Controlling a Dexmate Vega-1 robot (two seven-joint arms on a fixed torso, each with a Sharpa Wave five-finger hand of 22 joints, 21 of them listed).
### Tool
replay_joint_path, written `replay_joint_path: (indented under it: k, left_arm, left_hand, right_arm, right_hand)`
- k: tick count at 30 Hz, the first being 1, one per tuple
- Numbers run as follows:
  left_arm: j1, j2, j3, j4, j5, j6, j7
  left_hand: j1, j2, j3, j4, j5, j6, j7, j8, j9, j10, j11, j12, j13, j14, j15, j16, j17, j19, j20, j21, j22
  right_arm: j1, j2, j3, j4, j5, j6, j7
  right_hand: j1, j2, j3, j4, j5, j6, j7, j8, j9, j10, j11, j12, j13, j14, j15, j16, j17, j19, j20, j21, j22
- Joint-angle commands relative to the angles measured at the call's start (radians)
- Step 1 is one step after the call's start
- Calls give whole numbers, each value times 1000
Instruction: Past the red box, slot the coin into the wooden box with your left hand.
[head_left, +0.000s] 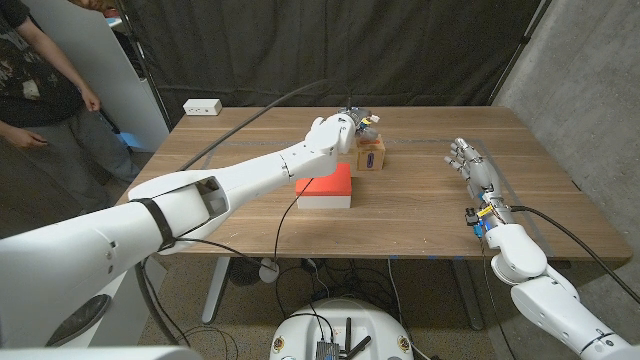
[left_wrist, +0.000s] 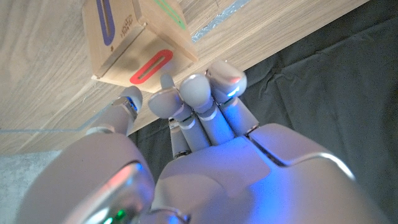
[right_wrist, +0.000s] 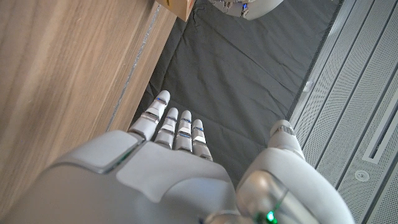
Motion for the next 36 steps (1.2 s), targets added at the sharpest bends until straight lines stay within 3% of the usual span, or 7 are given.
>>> replay_joint_path:
  k: [1, 11, 15, 20, 27, 31, 36]
  left_arm:
    - [38, 22, -45, -56, -23, -9, 54]
    - [133, 93, -144, -188, -65, -18, 162]
    - [196, 128, -200, -246, -98, -57, 235]
    - [298, 164, -293, -311, -166, -132, 353]
    - [409, 224, -394, -406, -255, -203, 418]
    - [462, 264, -439, -459, -298, -239, 427]
    - [538, 318, -514, -518, -388, -309, 427]
  left_hand:
    - [-13, -1, 17, -4, -2, 1, -1, -8, 2, 5, -3, -7, -3, 9, 2, 14, 4, 9, -25, -1, 3]
    - [-26, -1, 39, -7, -3, 20, 0, -22, 4, -24, -1, -29, -13, -12, 1, -2, -14, -9, -23, -4, 3]
    - [25, -9, -12, -20, -11, 25, -17, -58, 13, -80, 17, -152, -153, -83, -2, -93, -142, -78, -23, -130, -188]
    - [12, 41, -43, 2, -9, 22, -15, -74, 21, -210, 52, -300, -245, -230, -2, -215, -154, -153, 38, -239, -392]
    - [-126, 53, -5, -5, -2, -19, -37, -87, 23, -553, 88, -660, -286, -560, 79, -679, -158, -459, 143, -404, -678]
    - [-125, 18, 36, -19, -1, -49, -53, -96, 25, -729, 127, -804, -280, -756, 126, -871, -157, -637, 213, -493, -791]
    - [-97, 7, 26, -20, -5, -104, -50, -120, 24, -836, 147, -890, -278, -866, 146, -955, -149, -767, 252, -573, -884]
  right_arm:
    - [-19, 5, 3, -19, -11, 0, -15]
    - [-40, 4, 20, -53, -28, -8, -33]
    - [-46, 4, 21, -70, -40, -18, -40]
    - [-48, 11, 17, -84, -53, -30, -52]
    - [-46, 20, 7, -106, -75, -52, -71]
    - [-47, 26, -2, -124, -88, -67, -84]
    - [-48, 34, -13, -145, -111, -83, -103]
  right_hand:
    - [6, -5, 6, 0, -1, 4, 2, 1, 4, 10, 3, 5, 4, 3, 1, 5, 0, 6, 4, 2, 2]
    - [6, -5, 5, 0, -1, 8, 3, 3, 4, 16, -17, 7, 4, 8, -12, 6, -1, 6, 1, 2, 2]
    - [6, -6, 5, 0, -1, 10, 4, 4, 4, 16, -18, 6, 4, 9, -12, 7, -1, 6, 0, 1, 2]
    - [6, -6, 5, 0, -1, 12, 3, 4, 4, 14, -17, 5, 4, 9, -12, 7, -1, 6, -1, 1, 2]
    - [6, -6, 5, 0, -1, 14, 3, 4, 4, 13, -14, 5, 4, 8, -12, 6, -1, 6, -2, 2, 2]
    - [5, -6, 4, 0, -2, 15, 4, 4, 4, 12, -12, 4, 4, 8, -12, 6, -1, 6, -2, 1, 2]
    - [5, -7, 4, 0, -2, 15, 4, 4, 4, 12, -12, 4, 4, 8, -11, 6, -1, 5, -2, 1, 2]
